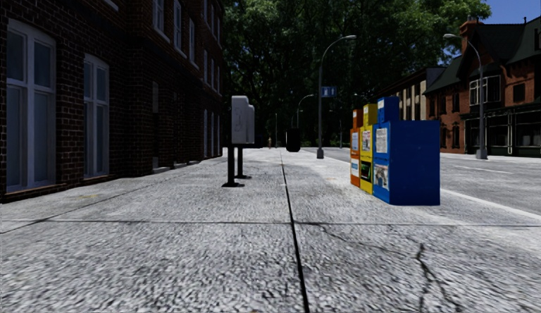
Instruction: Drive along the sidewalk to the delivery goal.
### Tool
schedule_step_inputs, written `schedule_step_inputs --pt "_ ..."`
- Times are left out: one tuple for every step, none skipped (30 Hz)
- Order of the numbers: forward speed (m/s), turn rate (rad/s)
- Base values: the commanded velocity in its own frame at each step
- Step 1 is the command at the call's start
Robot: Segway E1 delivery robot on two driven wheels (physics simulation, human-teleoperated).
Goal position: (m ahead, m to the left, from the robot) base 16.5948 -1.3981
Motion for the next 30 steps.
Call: schedule_step_inputs --pt "2.0 0.0" --pt "2.0 0.0" --pt "2.0 0.0" --pt "2.0 0.0" --pt "2.0 -0.48" --pt "2.0 -0.8" --pt "2.0 -0.93" --pt "2.0 -0.97" --pt "2.0 -0.52" --pt "2.0 -0.52" --pt "2.0 -0.07" --pt "2.0 -0.01" --pt "2.0 0.0" --pt "2.0 0.0" --pt "2.0 0.0" --pt "2.0 0.0" --pt "2.0 0.0" --pt "2.0 0.0" --pt "2.0 0.0" --pt "2.0 0.0" --pt "2.0 0.0" --pt "2.0 0.0" --pt "2.0 0.0" --pt "2.0 0.0" --pt "2.0 0.0" --pt "2.0 0.0" --pt "2.0 0.0" --pt "2.0 0.0" --pt "2.0 0.0" --pt "2.0 0.0"
